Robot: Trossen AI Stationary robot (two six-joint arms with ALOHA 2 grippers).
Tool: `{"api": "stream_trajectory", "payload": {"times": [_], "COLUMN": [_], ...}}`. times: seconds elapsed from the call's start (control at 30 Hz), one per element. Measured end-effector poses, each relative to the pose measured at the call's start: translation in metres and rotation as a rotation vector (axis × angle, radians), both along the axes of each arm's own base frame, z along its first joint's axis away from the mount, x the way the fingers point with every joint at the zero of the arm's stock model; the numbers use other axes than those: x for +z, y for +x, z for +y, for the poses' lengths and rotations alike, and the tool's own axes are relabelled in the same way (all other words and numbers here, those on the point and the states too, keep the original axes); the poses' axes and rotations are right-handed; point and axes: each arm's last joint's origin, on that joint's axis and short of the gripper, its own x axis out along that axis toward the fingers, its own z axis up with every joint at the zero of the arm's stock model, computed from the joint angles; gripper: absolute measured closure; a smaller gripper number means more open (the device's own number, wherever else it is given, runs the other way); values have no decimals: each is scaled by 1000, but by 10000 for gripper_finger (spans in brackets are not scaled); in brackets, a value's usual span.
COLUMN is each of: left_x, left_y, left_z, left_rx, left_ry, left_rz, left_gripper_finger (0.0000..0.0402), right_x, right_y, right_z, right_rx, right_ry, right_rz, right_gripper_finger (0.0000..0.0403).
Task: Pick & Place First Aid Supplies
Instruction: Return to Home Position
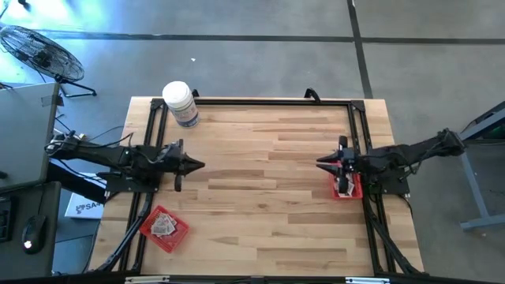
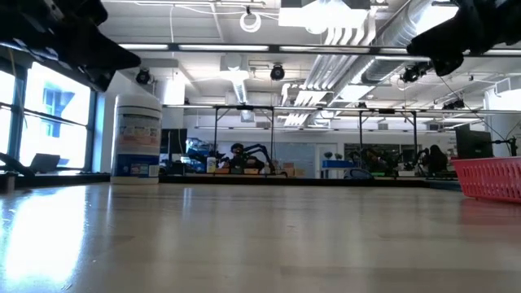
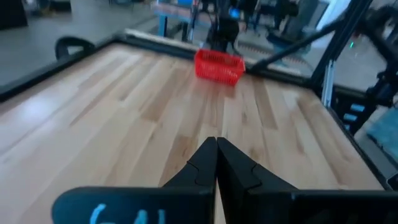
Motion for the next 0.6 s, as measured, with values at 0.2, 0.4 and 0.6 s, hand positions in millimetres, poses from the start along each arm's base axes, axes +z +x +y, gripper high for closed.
{"api": "stream_trajectory", "payload": {"times": [0.2, 0.4, 0.6], "left_x": [-13, -34, -44], "left_y": [-21, -29, -22], "left_z": [4, 5, 4], "left_rx": [-17, -26, -17], "left_ry": [14, 11, 12], "left_rz": [-122, -195, -197], "left_gripper_finger": [401, 401, 401], "right_x": [-26, -34, -39], "right_y": [-14, -31, -32], "right_z": [0, -1, 1], "right_rx": [-12, 47, 5], "right_ry": [-1, 0, -42], "right_rz": [-95, -224, -247], "right_gripper_finger": [331, 331, 331]}}
